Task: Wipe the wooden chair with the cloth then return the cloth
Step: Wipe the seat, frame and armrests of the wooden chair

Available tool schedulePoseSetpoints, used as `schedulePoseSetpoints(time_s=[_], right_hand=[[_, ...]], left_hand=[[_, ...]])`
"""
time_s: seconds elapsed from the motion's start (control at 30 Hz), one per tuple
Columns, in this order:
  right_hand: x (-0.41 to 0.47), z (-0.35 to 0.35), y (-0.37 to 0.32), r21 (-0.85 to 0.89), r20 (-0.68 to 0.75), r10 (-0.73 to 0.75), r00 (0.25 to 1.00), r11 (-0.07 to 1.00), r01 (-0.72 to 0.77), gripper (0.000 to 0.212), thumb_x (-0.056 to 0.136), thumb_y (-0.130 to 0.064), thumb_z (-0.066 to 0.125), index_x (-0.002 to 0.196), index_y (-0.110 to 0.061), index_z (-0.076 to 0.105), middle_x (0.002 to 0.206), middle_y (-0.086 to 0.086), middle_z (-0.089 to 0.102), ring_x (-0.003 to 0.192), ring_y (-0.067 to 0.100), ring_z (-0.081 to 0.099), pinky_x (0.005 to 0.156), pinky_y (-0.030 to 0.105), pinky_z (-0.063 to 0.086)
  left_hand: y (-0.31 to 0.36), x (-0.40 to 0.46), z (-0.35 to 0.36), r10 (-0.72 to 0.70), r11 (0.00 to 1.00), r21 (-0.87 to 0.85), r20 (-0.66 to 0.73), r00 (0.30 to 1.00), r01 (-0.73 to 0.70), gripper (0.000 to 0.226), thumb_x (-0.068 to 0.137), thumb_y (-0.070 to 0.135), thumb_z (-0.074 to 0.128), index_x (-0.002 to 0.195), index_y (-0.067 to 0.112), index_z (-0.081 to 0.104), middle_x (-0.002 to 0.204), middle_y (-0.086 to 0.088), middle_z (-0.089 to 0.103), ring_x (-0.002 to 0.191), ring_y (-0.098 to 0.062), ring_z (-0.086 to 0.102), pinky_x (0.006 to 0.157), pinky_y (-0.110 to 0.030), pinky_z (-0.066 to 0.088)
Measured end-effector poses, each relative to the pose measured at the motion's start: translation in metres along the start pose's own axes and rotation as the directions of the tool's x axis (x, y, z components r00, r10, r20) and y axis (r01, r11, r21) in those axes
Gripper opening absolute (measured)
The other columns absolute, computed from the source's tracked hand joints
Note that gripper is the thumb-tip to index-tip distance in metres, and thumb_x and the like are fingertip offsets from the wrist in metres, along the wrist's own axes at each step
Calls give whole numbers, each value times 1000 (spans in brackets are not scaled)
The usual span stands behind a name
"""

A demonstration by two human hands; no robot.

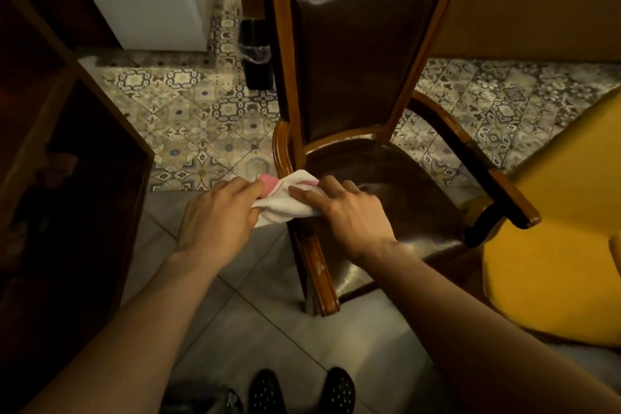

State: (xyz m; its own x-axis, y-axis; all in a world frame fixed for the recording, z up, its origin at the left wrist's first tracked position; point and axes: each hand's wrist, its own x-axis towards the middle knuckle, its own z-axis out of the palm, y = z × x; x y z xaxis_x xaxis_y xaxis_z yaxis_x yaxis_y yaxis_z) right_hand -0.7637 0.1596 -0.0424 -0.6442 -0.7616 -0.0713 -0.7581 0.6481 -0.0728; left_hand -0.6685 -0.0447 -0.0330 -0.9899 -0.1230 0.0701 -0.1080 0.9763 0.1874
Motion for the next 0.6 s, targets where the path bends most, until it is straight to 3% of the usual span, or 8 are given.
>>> schedulePoseSetpoints(time_s=[0.17, 0.27, 0.4, 0.5, 0.6], right_hand=[[-13, 72, 4, 39, 59, 38, 998, 998, -41, 79, 92, -37, 68, 150, -48, 15, 140, 5, 40, 116, 30, 45, 86, 44, 50], [-21, 104, 6, 56, 110, 44, 993, 997, -50, 79, 91, -39, 67, 150, -47, 16, 144, 5, 35, 122, 30, 37, 89, 47, 48], [-31, 133, -3, 107, 135, 27, 990, 993, -42, 71, 96, -31, 58, 154, -34, 19, 158, 5, 21, 144, 33, 19, 93, 50, 47], [-33, 143, -10, 134, 145, -1, 989, 991, -18, 84, 90, -23, 68, 157, -22, 17, 166, 1, 3, 152, 30, 2, 92, 49, 48], [-37, 146, -11, 154, 167, -6, 986, 988, -20, 90, 84, -22, 75, 155, -16, 20, 164, 4, 13, 152, 28, 3, 94, 48, 51]], left_hand=[[-5, -14, 67, 23, 997, -75, 106, 994, -15, 33, 85, 32, 62, 118, 31, 55, 105, 4, 61, 89, -24, 62, 67, -36, 50], [-4, -17, 100, 16, 996, -93, 144, 989, -3, 42, 78, 47, 54, 119, 37, 51, 121, 9, 56, 106, -19, 56, 84, -38, 49], [3, 0, 133, 90, 977, -199, 77, 993, -73, 48, 92, 49, 42, 138, 33, 46, 150, 8, 42, 137, -13, 37, 111, -35, 32], [17, 22, 153, 130, 972, -213, 144, 981, -98, 60, 100, 51, 17, 155, 28, 28, 164, 5, 23, 151, -8, 12, 122, -32, 11], [29, 36, 169, 148, 973, -208, 237, 960, -99, 72, 97, 57, -4, 158, 22, 10, 167, 5, 3, 151, -4, -7, 123, -28, -5]])
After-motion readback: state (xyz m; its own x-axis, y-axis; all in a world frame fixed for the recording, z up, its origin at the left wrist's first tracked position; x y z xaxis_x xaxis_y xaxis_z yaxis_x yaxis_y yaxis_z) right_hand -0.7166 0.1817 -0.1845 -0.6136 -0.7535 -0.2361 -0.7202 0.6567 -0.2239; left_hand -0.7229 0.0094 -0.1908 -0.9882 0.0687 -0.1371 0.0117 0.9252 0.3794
